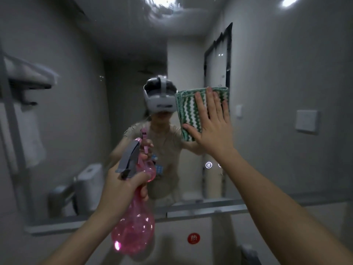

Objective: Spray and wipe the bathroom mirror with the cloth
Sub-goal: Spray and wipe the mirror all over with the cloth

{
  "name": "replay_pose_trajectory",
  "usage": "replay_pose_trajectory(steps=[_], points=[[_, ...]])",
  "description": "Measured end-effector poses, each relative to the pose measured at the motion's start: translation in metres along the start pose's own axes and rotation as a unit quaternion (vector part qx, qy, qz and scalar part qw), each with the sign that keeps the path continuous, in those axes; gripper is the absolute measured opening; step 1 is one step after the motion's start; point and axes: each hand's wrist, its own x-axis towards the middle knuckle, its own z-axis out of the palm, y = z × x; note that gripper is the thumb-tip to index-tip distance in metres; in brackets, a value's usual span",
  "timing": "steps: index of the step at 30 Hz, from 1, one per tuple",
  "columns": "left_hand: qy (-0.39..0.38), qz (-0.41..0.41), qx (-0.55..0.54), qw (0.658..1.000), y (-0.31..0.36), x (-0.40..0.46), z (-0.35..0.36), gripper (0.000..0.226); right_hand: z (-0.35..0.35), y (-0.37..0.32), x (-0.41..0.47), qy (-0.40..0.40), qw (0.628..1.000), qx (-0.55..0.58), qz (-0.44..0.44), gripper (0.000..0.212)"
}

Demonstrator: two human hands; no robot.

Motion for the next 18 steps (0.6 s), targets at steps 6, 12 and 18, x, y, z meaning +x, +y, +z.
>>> replay_pose_trajectory(steps=[6,12,18], points=[[-0.013,-0.009,-0.003,1.000,-0.006,0.002,0.021,0.014,-0.002,0.009,-0.002,-0.013,1.000,-0.010,-0.021,0.081],[-0.020,-0.019,-0.010,1.000,-0.013,0.005,0.058,0.016,0.001,0.050,-0.037,-0.016,1.000,-0.006,-0.022,0.079],[-0.019,-0.015,-0.020,1.000,-0.017,0.009,0.093,0.023,0.003,0.096,-0.063,-0.011,0.999,-0.013,-0.038,0.080]])
